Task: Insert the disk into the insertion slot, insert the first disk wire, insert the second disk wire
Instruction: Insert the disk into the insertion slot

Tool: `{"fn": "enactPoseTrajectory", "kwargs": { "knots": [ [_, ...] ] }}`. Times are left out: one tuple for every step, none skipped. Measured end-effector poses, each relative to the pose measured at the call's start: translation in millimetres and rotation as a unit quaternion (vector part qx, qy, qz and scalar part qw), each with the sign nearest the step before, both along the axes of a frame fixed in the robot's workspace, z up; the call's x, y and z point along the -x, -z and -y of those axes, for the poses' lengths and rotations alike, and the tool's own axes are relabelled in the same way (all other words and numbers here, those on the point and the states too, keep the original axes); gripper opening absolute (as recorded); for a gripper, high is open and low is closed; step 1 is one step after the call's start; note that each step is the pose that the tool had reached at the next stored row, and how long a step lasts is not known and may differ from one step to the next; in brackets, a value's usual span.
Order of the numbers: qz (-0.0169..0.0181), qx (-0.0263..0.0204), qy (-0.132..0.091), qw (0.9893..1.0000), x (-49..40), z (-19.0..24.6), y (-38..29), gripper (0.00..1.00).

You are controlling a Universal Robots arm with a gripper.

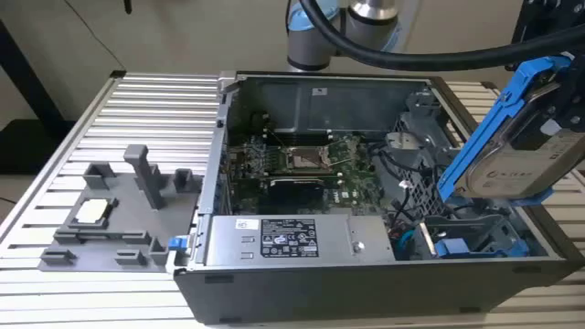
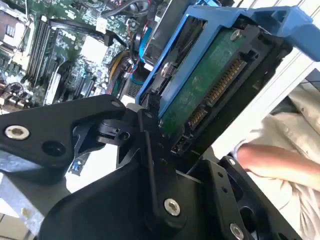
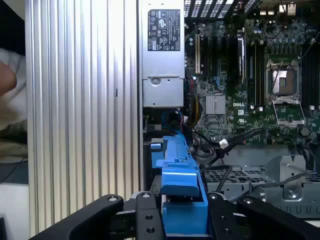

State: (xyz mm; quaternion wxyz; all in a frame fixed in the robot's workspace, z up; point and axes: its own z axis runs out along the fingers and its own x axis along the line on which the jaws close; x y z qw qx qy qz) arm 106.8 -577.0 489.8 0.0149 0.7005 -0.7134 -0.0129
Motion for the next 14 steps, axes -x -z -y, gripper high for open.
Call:
{"fn": "enactPoseTrajectory", "kwargs": {
  "knots": [
    [0.0000, 0.0000, 0.000, 1.0000, 0.0, 0.0, 0.0, 0.33],
    [0.0000, 0.0000, 0.000, 1.0000, 0.0, 0.0, 0.0, 0.33],
    [0.0000, 0.0000, 0.000, 1.0000, 0.0, 0.0, 0.0, 0.33],
    [0.0000, 0.0001, 0.000, 1.0000, 0.0, 0.0, 0.0, 0.33],
    [0.0000, 0.0001, 0.000, 1.0000, 0.0, 0.0, 0.2, 0.33],
    [0.0000, 0.0000, 0.000, 1.0000, 0.0, 0.0, 0.5, 0.33],
    [0.0000, 0.0000, 0.000, 1.0000, 0.0, 0.0, 0.8, 0.33],
    [0.0001, 0.0000, 0.000, 1.0000, 0.0, 0.0, 1.2, 0.33],
    [0.0002, 0.0000, 0.000, 1.0000, 0.0, 0.0, 1.6, 0.33],
    [0.0003, 0.0000, 0.000, 1.0000, 0.0, 0.0, 2.0, 0.33],
    [0.0005, 0.0001, 0.000, 1.0000, 0.0, 0.0, 2.3, 0.33],
    [0.0005, 0.0002, 0.000, 1.0000, 0.0, 0.0, 2.4, 0.33],
    [0.0006, 0.0002, 0.000, 1.0000, 0.0, 0.0, 3.4, 0.33],
    [0.0006, 0.0005, 0.000, 1.0000, 0.0, 0.0, 3.9, 0.33]
  ]
}}
